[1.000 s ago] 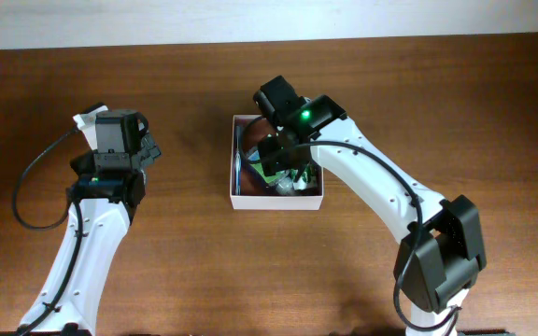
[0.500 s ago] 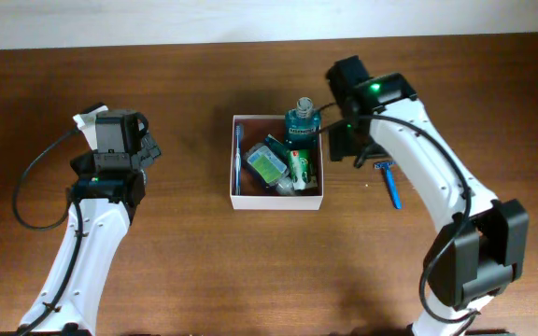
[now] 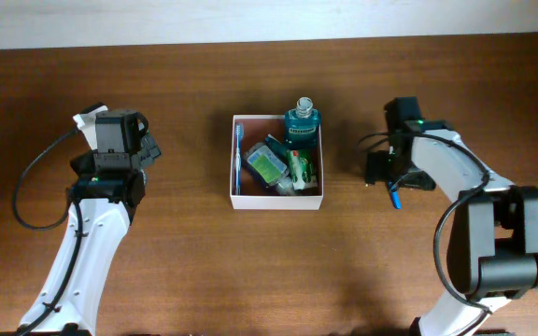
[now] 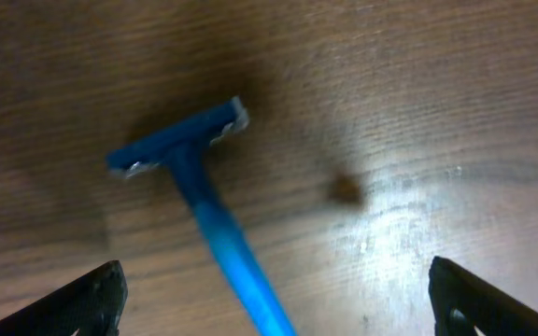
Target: Pack container
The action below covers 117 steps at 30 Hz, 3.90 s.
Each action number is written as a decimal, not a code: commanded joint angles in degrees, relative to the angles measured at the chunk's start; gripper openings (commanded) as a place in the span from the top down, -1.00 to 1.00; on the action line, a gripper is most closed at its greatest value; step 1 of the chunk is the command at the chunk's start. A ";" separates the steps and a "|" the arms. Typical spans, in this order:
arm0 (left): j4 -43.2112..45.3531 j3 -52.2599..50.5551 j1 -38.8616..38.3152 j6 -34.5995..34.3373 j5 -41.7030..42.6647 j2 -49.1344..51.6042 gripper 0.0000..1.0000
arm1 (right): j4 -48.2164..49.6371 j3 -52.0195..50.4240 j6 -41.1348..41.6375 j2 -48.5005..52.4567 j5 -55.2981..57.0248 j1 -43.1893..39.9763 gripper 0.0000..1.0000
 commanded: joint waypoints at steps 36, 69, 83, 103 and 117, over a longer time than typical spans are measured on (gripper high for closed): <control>-0.04 0.22 0.24 0.70 -0.83 -0.83 -0.99 | 1.92 -0.17 -9.51 1.49 -6.88 -1.57 0.92; -0.04 0.22 0.24 0.70 -0.83 -0.83 -0.99 | -2.93 25.40 4.13 -4.20 -5.75 32.54 0.92; -0.04 0.22 0.24 0.70 -0.83 -0.83 -0.99 | -0.39 25.42 4.04 1.60 -5.11 33.70 -0.49; -0.04 0.22 0.24 0.70 -0.83 -0.83 -0.99 | -24.17 27.04 1.92 -50.88 10.03 27.26 -0.87; -0.04 0.22 0.24 0.70 -0.83 -0.83 -0.99 | -31.39 27.06 1.90 -69.64 10.78 27.26 -0.97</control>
